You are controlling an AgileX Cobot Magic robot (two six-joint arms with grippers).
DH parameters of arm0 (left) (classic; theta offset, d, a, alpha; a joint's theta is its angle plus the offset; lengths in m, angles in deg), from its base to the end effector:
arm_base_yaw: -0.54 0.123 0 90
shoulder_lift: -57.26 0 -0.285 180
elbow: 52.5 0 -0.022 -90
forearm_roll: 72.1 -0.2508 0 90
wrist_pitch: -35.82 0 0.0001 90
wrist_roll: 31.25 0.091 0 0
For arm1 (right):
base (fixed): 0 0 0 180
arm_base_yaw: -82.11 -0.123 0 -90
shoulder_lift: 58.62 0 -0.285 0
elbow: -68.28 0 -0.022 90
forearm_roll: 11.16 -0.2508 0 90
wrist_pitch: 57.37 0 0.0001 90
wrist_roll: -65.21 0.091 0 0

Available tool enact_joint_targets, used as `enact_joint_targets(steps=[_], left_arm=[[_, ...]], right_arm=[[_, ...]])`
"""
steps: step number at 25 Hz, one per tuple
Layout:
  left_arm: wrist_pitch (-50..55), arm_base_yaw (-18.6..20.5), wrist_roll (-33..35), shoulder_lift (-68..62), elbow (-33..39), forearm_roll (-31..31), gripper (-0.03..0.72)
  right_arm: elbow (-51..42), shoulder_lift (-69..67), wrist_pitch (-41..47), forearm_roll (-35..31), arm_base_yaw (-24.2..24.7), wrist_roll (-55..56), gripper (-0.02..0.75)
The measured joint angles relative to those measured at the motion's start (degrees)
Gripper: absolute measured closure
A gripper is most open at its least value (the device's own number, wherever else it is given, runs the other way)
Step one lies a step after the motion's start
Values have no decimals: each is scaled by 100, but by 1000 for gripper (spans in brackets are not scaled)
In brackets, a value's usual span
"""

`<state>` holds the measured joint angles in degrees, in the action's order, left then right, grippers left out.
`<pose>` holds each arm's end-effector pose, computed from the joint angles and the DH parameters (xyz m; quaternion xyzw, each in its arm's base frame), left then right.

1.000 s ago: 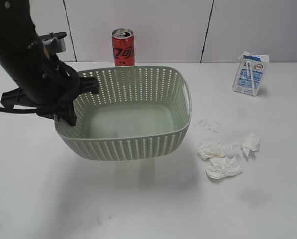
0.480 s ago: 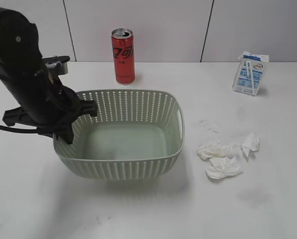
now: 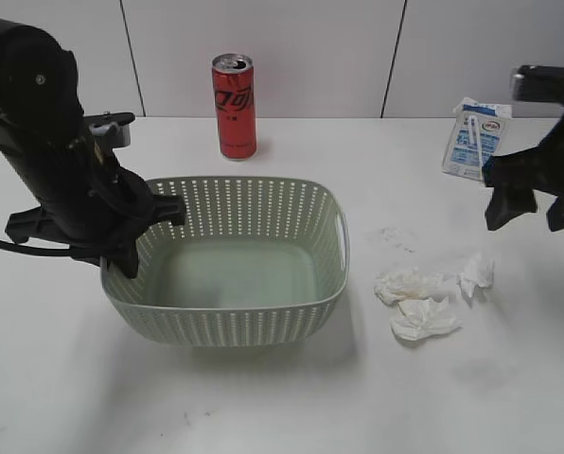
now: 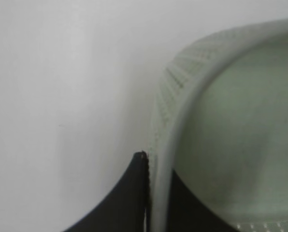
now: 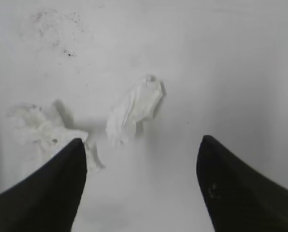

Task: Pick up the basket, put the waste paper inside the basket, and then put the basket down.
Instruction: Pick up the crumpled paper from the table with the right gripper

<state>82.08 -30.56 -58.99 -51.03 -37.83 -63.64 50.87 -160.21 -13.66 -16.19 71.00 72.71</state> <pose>0.2768 -0.1783 0.1868 -0.0166 0.9938 -0.0964 0.0532 0.3074 0.0660 0.2131 -0.0043 0.9880 0.0586 0.1426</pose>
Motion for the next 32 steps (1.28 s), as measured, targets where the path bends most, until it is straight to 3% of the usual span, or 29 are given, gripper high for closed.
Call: enact_joint_targets(steps=[7,15,18,20,22,27,32], left_arm=[[0,0,0,0,0,0,704],[-1,0,0,0,0,0,705],[-6,0,0,0,0,0,705],[-6,0,0,0,0,0,705],[-6,0,0,0,0,0,705],[-6,0,0,0,0,0,705],[-6,0,0,0,0,6,705]], right_arm=[[670,-1592,99,-45,0,112,201],[675,-2033,119,-54,0,136,223],[686,-2033,64,-54,0,136,353],[686,-2033,58,-56,0,136,528],[686,-2033,58,-61,0,136,657],[686,-1634,76,-364,-19,-171,695],[802,-342,33,-2078,-514,-2345,695]])
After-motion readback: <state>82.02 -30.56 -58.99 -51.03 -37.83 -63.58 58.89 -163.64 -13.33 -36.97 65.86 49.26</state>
